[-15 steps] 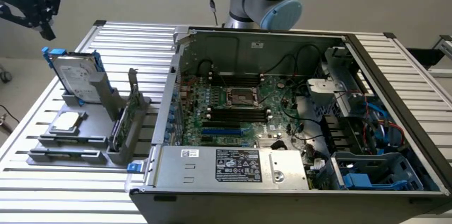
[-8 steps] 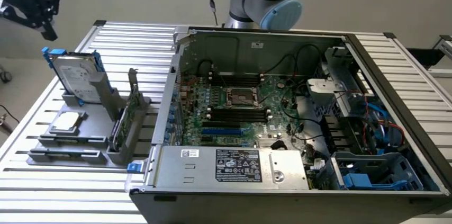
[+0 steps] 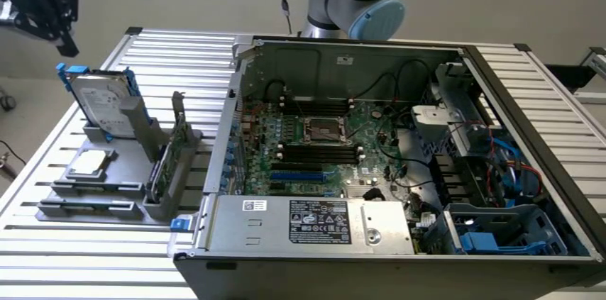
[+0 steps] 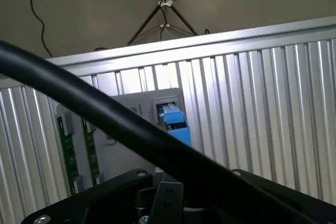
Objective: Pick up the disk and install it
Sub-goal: 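Pick up the disk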
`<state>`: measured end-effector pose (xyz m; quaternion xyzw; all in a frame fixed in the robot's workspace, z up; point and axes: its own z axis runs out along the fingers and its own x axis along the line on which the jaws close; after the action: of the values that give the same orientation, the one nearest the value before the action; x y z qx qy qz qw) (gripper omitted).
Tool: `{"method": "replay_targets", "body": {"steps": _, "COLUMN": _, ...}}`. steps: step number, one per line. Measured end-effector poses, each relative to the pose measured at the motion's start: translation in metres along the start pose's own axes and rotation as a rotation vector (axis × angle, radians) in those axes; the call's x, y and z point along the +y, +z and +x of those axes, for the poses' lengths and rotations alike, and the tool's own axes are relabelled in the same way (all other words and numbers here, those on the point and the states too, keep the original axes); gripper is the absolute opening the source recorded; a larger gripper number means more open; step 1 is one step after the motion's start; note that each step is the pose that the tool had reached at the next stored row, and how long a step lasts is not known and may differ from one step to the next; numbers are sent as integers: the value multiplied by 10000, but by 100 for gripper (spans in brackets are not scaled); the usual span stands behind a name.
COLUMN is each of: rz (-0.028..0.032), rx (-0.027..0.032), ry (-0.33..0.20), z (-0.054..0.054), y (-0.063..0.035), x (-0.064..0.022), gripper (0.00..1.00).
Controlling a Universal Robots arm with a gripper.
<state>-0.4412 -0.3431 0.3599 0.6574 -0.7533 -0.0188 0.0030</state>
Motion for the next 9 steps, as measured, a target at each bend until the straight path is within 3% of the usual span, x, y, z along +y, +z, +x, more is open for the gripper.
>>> {"method": "replay_targets", "body": {"steps": 9, "rz": -33, "rx": 52, "ry": -1633, "z": 1, "y": 66, "x": -2, "gripper": 11}}
